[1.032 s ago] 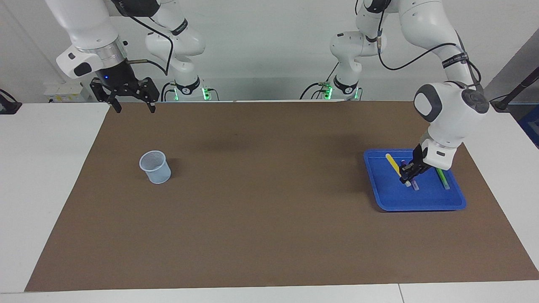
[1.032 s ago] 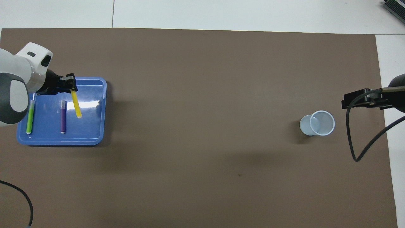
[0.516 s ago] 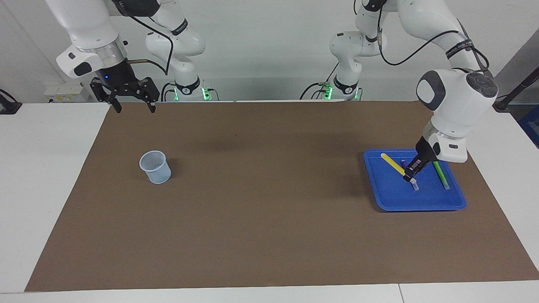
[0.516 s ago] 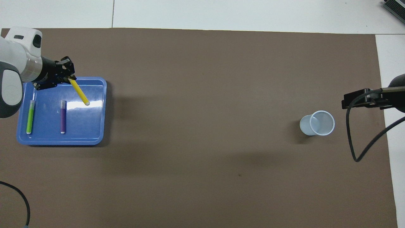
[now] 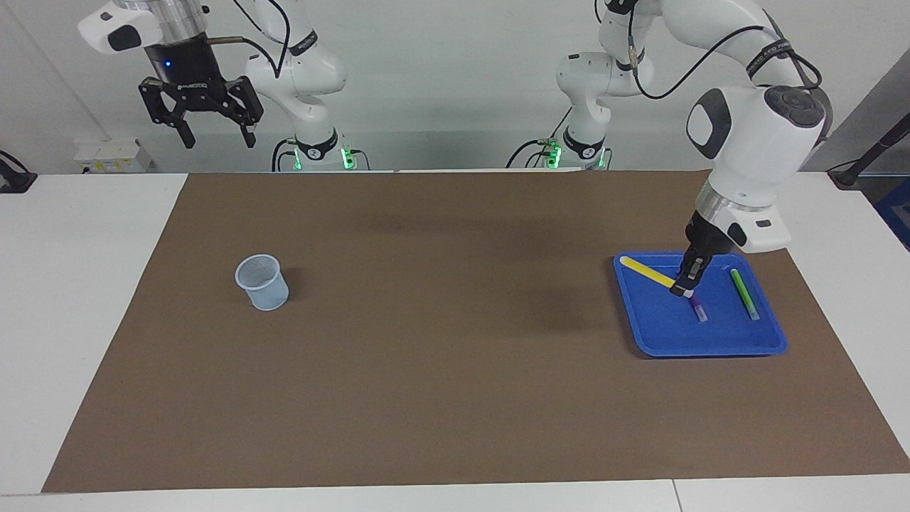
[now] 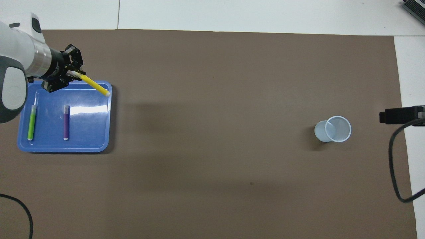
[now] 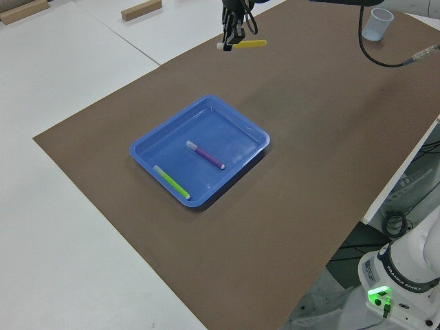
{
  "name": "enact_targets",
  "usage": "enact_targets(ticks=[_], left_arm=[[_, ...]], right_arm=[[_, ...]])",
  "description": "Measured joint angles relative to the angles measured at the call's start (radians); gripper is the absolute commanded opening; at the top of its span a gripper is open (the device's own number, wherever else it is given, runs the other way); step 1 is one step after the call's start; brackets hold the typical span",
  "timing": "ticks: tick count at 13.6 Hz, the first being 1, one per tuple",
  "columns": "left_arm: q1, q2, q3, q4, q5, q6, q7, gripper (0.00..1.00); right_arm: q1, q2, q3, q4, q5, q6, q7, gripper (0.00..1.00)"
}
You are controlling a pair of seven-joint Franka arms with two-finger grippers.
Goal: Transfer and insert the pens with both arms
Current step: 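Lift the yellow pen out of the tray with the left gripper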
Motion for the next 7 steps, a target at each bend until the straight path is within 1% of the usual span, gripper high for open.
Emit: enact_targets(ticks=[3, 5, 7], left_arm=[[-0.001, -0.039, -0.015, 0.010, -0.042, -0.014, -0.110, 0.00], [-0.013, -0.053, -0.022, 0.010, -0.050, -0.019, -0.163, 0.00], [-0.039, -0.067, -0.024, 0.010, -0.050, -0.024, -0.227, 0.00]], right_arm=[[0.002, -0.004, 0.003, -0.004, 0.006, -0.014, -0.023, 1.00], [0.009, -0.004, 0.005, -0.014, 0.038, -0.009, -0.070, 1.00], [0.024, -0.006, 0.006, -0.043, 0.074, 0.045, -0.173, 1.00]])
